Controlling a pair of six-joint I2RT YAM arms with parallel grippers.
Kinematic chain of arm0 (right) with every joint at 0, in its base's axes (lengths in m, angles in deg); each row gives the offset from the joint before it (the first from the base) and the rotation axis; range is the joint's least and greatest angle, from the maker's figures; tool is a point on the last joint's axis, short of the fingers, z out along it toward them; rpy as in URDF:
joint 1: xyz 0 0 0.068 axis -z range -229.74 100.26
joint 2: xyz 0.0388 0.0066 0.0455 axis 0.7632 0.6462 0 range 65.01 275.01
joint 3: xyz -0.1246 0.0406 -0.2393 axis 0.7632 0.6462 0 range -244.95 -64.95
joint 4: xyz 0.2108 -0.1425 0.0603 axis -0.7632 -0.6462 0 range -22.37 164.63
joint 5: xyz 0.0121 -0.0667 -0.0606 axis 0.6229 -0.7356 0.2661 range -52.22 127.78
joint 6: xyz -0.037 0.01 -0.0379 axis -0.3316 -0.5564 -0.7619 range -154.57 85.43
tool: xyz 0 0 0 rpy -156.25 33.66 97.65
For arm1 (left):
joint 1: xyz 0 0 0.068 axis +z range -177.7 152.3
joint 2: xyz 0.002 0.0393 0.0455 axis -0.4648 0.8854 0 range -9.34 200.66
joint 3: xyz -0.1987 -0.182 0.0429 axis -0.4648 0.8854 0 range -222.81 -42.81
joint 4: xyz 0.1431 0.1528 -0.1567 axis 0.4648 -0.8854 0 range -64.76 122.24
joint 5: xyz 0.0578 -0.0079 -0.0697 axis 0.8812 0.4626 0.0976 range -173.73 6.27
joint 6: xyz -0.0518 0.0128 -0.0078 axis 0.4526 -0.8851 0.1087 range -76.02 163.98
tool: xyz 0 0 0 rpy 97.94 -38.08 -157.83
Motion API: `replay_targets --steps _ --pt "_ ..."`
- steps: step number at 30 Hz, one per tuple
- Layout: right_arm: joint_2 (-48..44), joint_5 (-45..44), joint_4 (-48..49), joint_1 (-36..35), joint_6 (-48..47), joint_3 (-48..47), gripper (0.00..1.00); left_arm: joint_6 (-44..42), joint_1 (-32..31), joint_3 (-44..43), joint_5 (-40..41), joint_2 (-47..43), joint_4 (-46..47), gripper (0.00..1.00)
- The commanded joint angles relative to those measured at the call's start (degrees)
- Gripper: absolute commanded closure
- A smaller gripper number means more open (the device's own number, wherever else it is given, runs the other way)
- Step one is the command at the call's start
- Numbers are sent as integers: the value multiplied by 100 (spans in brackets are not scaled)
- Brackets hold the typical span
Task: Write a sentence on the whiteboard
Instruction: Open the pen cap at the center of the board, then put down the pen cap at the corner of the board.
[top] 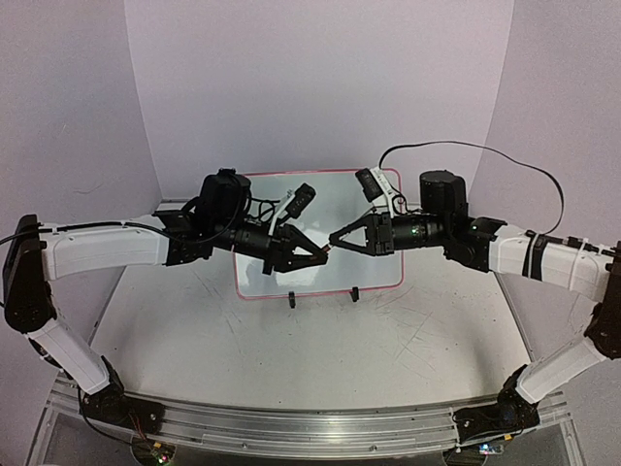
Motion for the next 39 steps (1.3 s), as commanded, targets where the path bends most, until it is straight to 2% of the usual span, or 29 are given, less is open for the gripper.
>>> replay_targets --steps 1,5,9,12,17,22,24,26,28,30,32,35,37,39 --pt "106 577 134 -53 -50 -307 85 -365 -9 -353 1 -141 -373 100" --pt "142 543 134 -42 -65 -317 99 -397 -7 -376 25 -132 -460 100" --pt "105 556 134 2 -104 -267 100 -421 -6 -370 184 -166 -584 100" --pt "-144 249 186 228 -31 -29 100 -615 8 -296 508 -265 -709 100" --pt "-891 58 919 1125 523 751 100 -634 286 210 1022 -716 -761 100" --pt "-1729 -117 965 2184 566 1079 100 -413 448 972 1299 -1494 -818 100" --pt "-1858 -220 961 2318 486 1068 100 -142 474 1253 1544 -1795 -845 100" --pt "-1949 -345 952 2327 348 1058 100 327 492 1535 2361 -2106 -877 100" --pt "-2049 -559 905 2266 1 1128 100 851 518 1779 3668 -2352 -1055 100" --pt "-2210 -1144 675 2081 -476 1171 100 1520 622 1825 4907 -2446 -1504 100" --pt "-2369 -1958 499 1734 -908 1213 100 2301 1011 1830 5584 -2443 -2062 100" --pt "-2388 -3141 371 1105 -1444 1226 100 3023 1930 1934 5708 -2317 -2788 100" --pt "-2240 -3432 265 862 -1647 1127 100 3147 2583 2112 5329 -2084 -2952 100" --pt "-2084 -3461 216 784 -1740 1042 100 3141 2884 2169 4936 -1681 -3029 100"
